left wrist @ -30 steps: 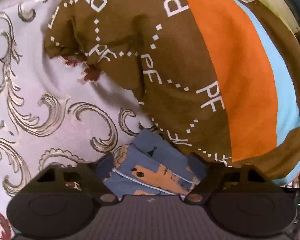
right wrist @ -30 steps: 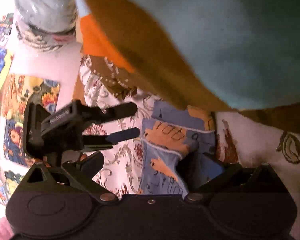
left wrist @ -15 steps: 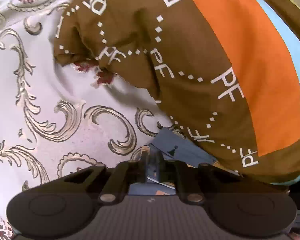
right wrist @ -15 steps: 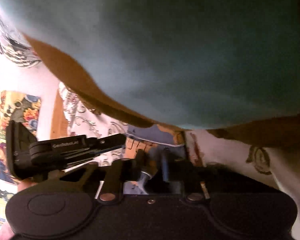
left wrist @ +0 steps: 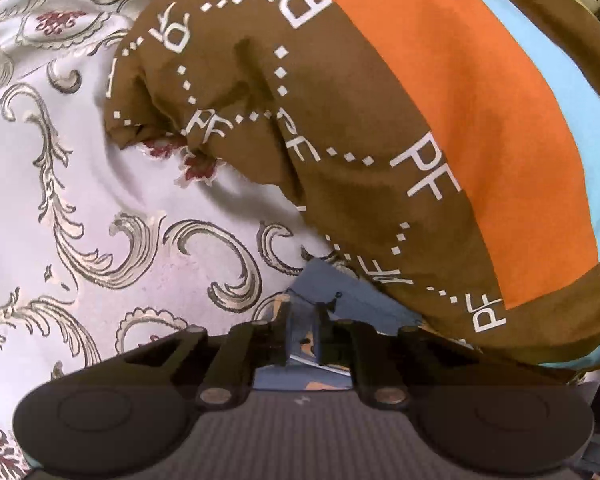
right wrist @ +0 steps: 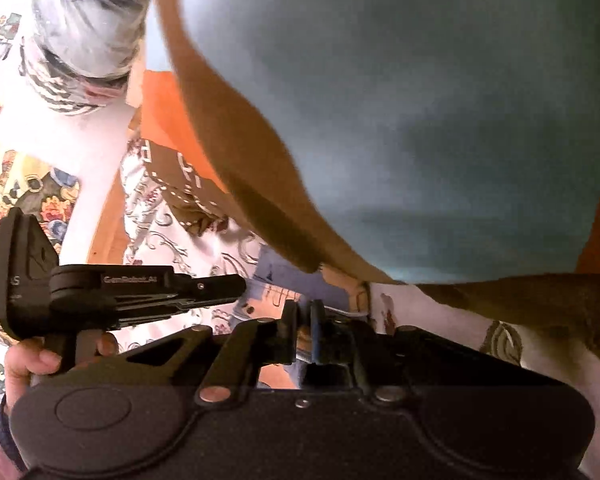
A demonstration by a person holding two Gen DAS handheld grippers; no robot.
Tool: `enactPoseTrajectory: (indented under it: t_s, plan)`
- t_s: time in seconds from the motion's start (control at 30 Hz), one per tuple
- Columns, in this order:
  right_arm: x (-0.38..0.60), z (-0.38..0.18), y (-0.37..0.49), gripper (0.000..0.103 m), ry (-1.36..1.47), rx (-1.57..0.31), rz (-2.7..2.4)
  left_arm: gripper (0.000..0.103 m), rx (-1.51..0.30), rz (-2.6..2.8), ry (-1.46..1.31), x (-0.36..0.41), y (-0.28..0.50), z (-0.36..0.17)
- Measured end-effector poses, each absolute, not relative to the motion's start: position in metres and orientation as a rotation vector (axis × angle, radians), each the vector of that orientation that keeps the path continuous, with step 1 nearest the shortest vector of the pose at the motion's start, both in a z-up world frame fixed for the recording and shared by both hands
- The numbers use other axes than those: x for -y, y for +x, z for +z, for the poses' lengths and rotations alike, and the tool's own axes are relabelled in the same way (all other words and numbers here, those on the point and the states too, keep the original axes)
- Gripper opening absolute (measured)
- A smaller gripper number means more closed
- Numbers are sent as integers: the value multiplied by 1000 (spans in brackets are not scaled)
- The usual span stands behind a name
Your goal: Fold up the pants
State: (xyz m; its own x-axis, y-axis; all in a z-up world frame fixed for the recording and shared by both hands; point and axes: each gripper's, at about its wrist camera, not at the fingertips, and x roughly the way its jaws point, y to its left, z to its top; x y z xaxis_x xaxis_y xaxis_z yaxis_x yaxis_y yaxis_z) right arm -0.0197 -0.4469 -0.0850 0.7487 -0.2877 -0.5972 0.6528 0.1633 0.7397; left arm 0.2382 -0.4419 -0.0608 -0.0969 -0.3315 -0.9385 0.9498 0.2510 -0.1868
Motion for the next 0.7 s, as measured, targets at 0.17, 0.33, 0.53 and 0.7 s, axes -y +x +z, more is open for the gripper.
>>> enactPoseTrajectory:
  t_s: [0.17,0.33,0.53,0.7]
  plan:
    - [447,-89,-18,6,1239,-381,-699,10,-1173,-1228,754,450,236,-73]
    - [446,-86,-14,6,1233,-389,-704,0,-1065,-1268,770,447,222,-67]
    - [440,-81,-14,6,1194,-373,-713,0,-1009,-1287,708,435,218,-48]
    - [430,-67,-15,6,1066,-332,-746,0,-959,-1327,683,439,207,-44]
